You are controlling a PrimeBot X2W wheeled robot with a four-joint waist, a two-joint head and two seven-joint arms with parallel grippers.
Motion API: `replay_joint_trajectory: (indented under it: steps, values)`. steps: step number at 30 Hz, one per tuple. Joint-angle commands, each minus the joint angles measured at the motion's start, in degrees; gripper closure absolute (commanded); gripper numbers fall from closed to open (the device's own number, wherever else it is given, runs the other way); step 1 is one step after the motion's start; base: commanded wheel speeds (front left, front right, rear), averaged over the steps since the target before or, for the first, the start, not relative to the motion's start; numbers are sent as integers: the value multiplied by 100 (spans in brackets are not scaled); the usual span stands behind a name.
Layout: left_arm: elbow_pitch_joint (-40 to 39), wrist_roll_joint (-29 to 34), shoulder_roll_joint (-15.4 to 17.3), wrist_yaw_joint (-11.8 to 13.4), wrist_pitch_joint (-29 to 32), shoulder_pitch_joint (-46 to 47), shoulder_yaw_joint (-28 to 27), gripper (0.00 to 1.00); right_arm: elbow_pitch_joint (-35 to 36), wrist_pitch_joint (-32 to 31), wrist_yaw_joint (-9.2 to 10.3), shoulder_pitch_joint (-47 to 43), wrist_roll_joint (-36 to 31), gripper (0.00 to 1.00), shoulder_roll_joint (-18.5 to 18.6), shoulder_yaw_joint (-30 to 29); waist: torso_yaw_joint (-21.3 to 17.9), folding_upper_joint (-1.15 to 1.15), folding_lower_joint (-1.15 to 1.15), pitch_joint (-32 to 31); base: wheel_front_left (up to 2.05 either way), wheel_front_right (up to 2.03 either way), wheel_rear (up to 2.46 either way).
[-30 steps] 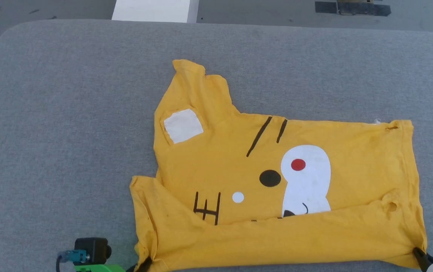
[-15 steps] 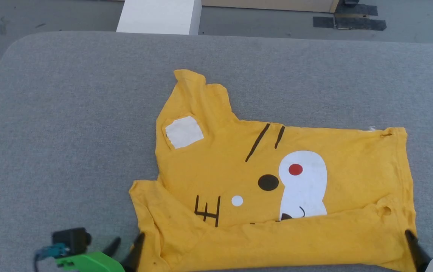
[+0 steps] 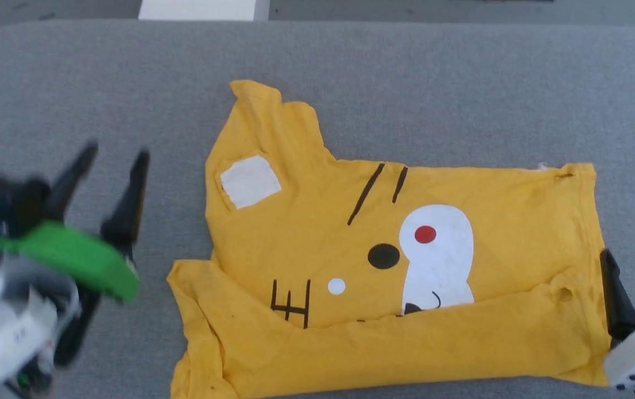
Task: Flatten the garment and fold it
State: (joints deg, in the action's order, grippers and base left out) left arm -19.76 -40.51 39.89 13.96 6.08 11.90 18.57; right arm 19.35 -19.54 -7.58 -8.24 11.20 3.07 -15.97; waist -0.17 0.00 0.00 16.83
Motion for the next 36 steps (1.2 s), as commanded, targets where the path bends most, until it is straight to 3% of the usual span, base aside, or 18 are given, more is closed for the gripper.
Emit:
replay_joint_trajectory:
  steps: [1,4,10,14,20,26,34,35,36]
  values:
    - [61,154,117,-180,180,580,86,0,45,90,9,192,-76,0,-5,60,-128,0,0,480,0,0,0]
    - [438,429,234,-645,569,1836,312,0,58,232,9,474,-167,0,-12,189,-191,0,0,840,0,0,0]
    - [1597,273,-45,-1639,1313,3722,781,0,47,399,9,991,-280,0,-17,475,-329,0,0,1394,0,0,0]
    - [2148,120,-58,-1964,1798,4260,1083,0,40,464,9,1196,-268,0,-18,612,-457,0,0,1624,0,0,0]
    - [2500,-150,149,-2116,2100,4520,1423,0,83,524,9,1282,-200,0,-18,606,-662,0,0,1862,0,0,0]
    - [2701,-226,415,-2138,2161,4636,1654,0,111,566,9,1272,-106,0,-19,537,-827,0,0,2049,0,0,0]
    - [2902,-333,539,-2143,2236,4769,1990,0,139,576,9,1268,-37,0,-19,453,-938,0,0,2193,0,0,0]
    - [2932,-330,549,-2143,2241,4778,2032,59,146,572,9,1277,-40,0,-19,447,-946,0,0,2200,0,0,0]
    - [2971,-352,553,-2143,2254,4779,2086,100,154,568,9,1289,-42,0,-19,441,-953,0,0,2204,0,0,0]
